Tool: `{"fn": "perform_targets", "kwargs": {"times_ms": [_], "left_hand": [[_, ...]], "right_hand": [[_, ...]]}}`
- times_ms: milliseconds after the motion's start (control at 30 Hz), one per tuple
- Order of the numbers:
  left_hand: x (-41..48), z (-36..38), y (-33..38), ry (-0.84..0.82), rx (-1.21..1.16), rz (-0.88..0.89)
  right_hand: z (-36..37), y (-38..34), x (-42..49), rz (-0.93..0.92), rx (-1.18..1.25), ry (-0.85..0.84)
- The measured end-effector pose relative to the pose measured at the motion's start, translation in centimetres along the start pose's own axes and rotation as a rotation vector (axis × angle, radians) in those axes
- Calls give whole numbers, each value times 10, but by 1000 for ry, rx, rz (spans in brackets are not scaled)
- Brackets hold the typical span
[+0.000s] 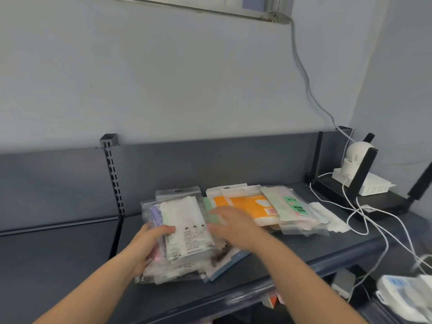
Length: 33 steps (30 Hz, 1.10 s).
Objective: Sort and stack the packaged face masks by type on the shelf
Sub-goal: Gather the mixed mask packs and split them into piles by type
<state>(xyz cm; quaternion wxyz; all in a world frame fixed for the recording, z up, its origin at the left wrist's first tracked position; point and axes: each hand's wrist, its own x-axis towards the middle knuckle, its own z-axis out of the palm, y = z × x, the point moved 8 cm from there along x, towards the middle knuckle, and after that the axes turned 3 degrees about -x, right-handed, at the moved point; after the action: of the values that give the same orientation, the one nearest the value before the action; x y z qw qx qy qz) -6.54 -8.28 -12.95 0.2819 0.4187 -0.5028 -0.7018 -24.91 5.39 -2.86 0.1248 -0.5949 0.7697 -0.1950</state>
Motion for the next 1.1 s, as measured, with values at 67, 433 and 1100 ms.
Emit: {"fn": "perform_targets", "kwargs": {"times_ms": [67, 433, 1100], "left_hand": [[-2, 0, -3, -5, -38, -21], [-10, 9, 2, 25, 34, -36], [-34, -59, 10, 71, -307, -6]], "right_hand": [[-40, 65, -3, 281, -114, 216], [-25, 57, -14, 248, -170, 184], [10, 42, -5, -234, -84, 83]]}}
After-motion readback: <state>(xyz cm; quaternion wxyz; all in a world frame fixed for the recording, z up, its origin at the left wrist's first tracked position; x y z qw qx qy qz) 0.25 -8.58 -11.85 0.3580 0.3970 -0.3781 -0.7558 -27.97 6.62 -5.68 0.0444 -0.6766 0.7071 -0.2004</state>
